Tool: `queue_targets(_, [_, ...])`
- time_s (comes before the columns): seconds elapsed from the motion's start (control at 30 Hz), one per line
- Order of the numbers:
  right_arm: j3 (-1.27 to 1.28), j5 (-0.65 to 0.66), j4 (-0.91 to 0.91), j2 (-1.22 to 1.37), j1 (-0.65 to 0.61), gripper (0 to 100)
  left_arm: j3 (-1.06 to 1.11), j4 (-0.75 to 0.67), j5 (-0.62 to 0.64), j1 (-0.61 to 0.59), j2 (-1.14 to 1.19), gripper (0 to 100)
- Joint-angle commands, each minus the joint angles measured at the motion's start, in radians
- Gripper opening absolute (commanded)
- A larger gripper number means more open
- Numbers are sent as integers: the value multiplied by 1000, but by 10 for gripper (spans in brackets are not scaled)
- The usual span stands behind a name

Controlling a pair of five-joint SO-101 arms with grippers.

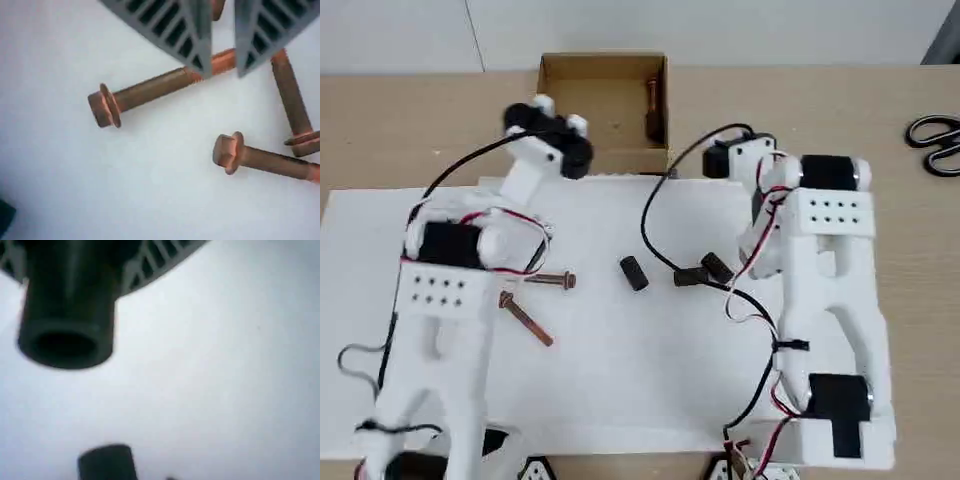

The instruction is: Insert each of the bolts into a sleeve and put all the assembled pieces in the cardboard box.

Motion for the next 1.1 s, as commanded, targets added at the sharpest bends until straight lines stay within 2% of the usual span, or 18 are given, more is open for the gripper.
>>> queue_targets(0.0, [71, 34, -33, -73, 73, 8, -87, 51, -144, 38, 101, 36])
queue_targets(0.2, [230, 69, -90, -147, 148, 8, -91, 58, -436, 43, 232, 36])
queue_targets(0.53, [440, 81, -182, -262, 150, 8, -93, 54, -747, 28, 361, 40])
queue_targets(0.67, [476, 80, -179, -268, 153, 8, -94, 35, -833, -6, 399, 96])
queue_targets(0.77, [477, 80, -173, -268, 156, 8, -93, 3, -887, -25, 442, 101])
queue_targets(1.07, [477, 77, -173, -269, 156, 8, -94, -81, -911, -26, 539, 103])
